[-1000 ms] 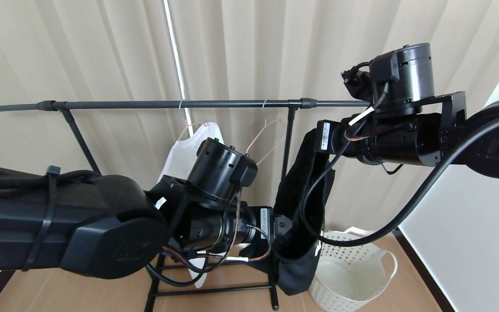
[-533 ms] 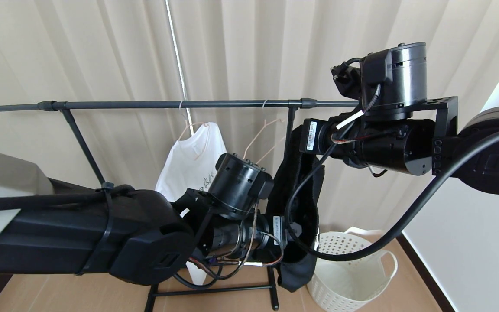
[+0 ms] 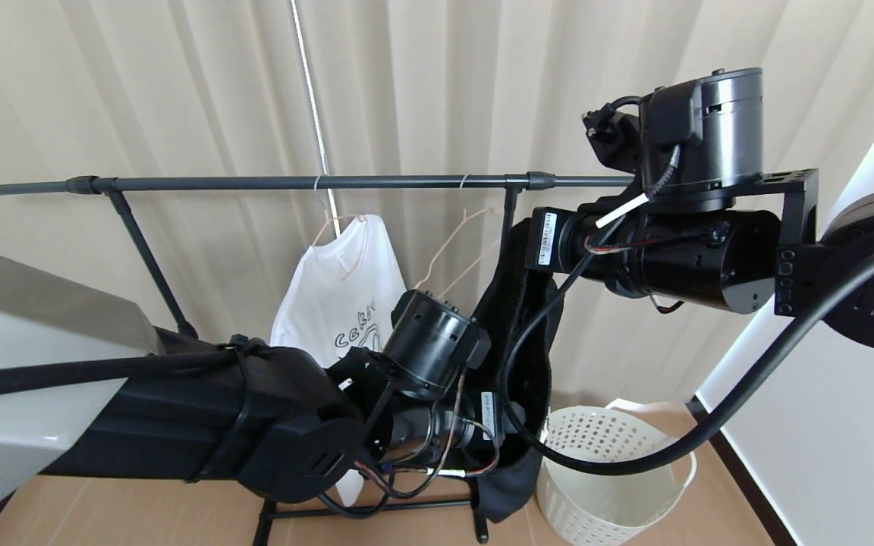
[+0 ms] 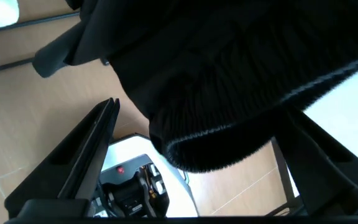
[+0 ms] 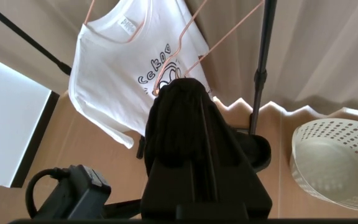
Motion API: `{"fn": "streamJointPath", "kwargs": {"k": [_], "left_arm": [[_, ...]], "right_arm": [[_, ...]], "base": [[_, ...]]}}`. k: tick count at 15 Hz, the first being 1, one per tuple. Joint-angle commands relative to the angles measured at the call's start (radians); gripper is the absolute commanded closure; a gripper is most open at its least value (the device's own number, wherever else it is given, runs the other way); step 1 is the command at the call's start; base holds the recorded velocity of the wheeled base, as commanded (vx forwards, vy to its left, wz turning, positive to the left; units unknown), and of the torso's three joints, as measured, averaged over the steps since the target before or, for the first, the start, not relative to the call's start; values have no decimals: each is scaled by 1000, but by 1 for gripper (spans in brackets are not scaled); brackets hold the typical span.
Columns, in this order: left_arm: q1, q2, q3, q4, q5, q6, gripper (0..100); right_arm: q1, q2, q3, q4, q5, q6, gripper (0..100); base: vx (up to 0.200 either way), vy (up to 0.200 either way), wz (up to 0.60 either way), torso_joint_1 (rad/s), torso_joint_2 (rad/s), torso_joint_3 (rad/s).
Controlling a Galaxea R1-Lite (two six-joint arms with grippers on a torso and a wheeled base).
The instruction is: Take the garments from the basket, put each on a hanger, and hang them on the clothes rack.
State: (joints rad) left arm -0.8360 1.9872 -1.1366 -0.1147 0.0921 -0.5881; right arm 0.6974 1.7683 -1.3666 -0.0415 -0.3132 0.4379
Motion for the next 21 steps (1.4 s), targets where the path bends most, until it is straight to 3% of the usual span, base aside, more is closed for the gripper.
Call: {"fn": "streamJointPath", "kwargs": {"k": [1, 11, 12, 16, 21], "left_arm": [[1, 15, 8, 1, 14, -2, 0], [40, 35, 101, 0, 55, -32, 0], [40, 19, 103, 0, 69, -30, 100], [40, -77, 109, 3, 130, -24, 100], [58, -192, 93, 6, 143, 21, 100]], "right_arm": [[-1, -27, 1, 0, -1, -1, 100], [-22, -81, 18, 3, -6, -19, 100], [-24, -81, 18, 2, -6, -19, 100], [-30, -81, 34, 0, -6, -42, 100], [-30, -81, 75, 0, -6, -88, 100]], "base": [[0, 0, 0, 0, 0, 0], [0, 0, 0, 0, 0, 0], [0, 0, 0, 0, 0, 0], [0, 0, 0, 0, 0, 0], [0, 0, 0, 0, 0, 0]]}}
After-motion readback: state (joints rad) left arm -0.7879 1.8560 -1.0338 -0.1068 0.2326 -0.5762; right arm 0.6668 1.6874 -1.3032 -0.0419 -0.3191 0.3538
